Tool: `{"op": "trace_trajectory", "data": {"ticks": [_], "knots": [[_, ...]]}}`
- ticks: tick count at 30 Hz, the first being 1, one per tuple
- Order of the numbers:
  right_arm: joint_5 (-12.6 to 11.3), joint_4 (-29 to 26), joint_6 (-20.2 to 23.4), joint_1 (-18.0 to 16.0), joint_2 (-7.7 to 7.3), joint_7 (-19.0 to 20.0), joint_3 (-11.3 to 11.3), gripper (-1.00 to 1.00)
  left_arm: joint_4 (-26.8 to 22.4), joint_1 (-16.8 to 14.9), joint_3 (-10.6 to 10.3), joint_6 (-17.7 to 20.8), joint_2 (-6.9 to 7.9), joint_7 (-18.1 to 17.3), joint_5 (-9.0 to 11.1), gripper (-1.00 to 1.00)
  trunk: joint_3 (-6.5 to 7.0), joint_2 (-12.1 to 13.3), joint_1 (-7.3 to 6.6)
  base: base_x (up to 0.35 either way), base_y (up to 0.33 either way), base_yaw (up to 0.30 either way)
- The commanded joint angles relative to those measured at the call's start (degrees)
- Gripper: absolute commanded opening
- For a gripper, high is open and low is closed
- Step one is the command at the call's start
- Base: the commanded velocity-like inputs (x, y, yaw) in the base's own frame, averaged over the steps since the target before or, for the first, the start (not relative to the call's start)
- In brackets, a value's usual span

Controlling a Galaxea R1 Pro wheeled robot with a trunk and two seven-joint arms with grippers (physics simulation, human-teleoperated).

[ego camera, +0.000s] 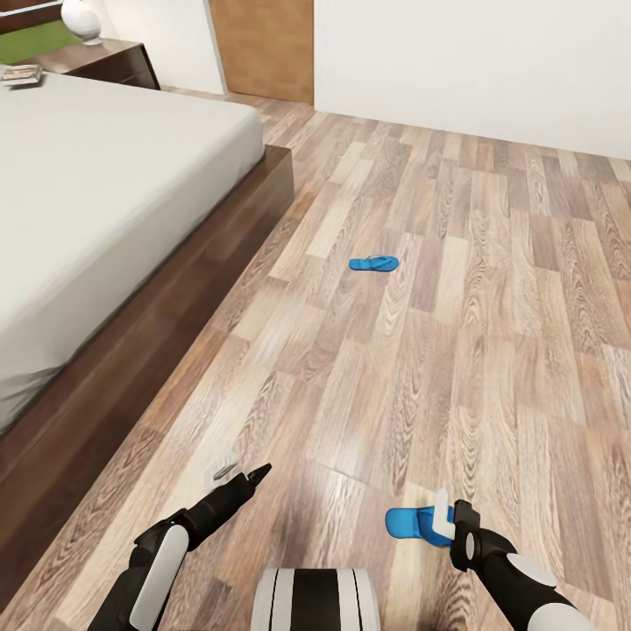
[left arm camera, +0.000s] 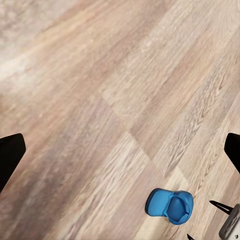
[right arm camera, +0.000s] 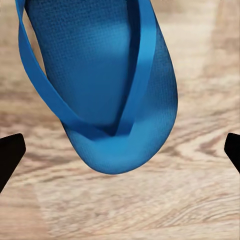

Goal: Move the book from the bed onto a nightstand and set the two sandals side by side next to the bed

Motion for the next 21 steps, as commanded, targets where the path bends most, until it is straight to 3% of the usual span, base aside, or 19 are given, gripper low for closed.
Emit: {"op": "trace_trajectory", "data": {"ticks": [1, 4, 9, 21], "knots": [[0.41, -0.14, 0.30, 0.00, -0.04, 0.31, 0.34, 1.00, -0.03, -0.02, 0.23, 0.53, -0.07, -0.16, 0.28, 1.00, -0.03, -0.01, -0.01, 0.000, 0.000, 0.000], [0.43, -0.14, 0.30, 0.00, -0.04, 0.31, 0.34, 1.00, -0.03, -0.02, 0.23, 0.55, -0.07, -0.16, 0.29, 1.00, -0.03, -0.01, -0.01, 0.000, 0.000, 0.000], [0.41, -0.14, 0.30, 0.00, -0.05, 0.31, 0.34, 1.00, -0.03, -0.02, 0.23, 0.54, -0.07, -0.16, 0.23, 1.00, -1.14, -0.08, 0.12, 0.000, 0.000, 0.000], [0.41, -0.14, 0.30, 0.00, -0.01, 0.31, 0.34, 1.00, -0.03, -0.02, 0.21, 0.55, -0.07, -0.16, 0.25, 1.00, -1.14, -0.08, 0.12, 0.000, 0.000, 0.000]]}}
